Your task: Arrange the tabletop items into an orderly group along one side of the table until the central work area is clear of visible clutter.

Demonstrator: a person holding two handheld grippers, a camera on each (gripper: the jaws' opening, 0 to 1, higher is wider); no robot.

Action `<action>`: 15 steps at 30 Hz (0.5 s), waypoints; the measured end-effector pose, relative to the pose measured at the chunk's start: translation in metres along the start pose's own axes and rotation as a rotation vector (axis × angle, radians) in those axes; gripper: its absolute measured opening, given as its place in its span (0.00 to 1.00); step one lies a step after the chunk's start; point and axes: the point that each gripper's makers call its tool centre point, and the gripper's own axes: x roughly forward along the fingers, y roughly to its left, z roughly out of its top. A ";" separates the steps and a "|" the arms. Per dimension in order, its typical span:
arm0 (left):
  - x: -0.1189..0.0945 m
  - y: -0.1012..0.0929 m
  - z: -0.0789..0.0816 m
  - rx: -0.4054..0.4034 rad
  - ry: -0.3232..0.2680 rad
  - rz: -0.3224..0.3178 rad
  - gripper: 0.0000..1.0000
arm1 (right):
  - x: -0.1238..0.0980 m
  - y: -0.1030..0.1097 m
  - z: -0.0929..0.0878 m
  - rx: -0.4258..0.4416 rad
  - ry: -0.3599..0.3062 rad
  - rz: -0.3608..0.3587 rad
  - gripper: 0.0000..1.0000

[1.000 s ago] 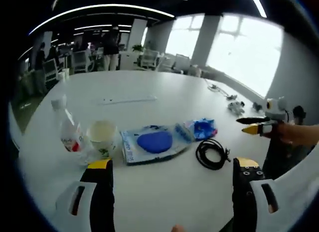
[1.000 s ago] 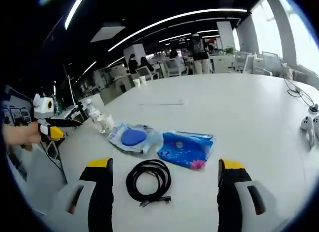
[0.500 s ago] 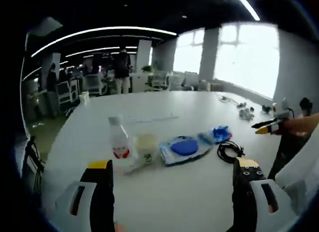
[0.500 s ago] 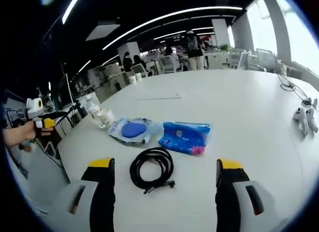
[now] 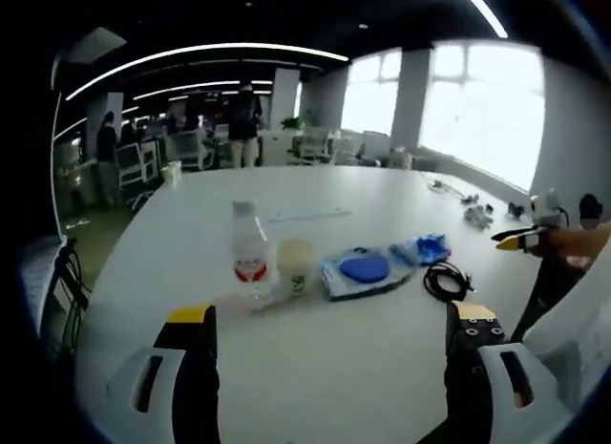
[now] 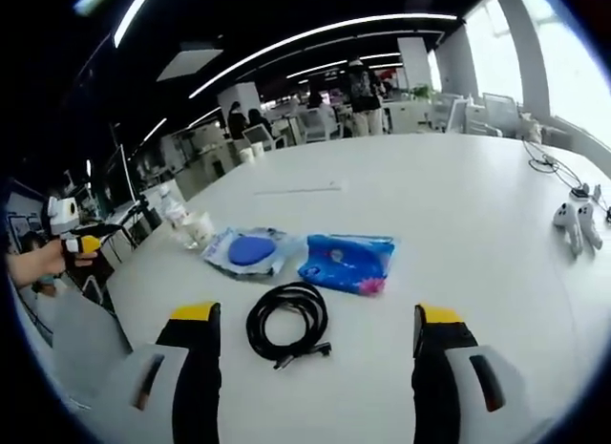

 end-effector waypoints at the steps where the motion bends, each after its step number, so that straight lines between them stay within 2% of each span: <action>1: 0.000 0.001 0.000 -0.004 -0.001 -0.001 0.97 | -0.001 -0.001 0.000 -0.001 0.000 -0.002 0.82; 7: 0.001 0.005 -0.003 -0.023 0.008 0.006 0.97 | -0.003 -0.004 -0.002 0.003 0.005 -0.008 0.82; 15: -0.001 0.006 -0.022 -0.039 0.073 0.003 0.97 | -0.007 -0.007 -0.004 0.008 0.010 -0.015 0.82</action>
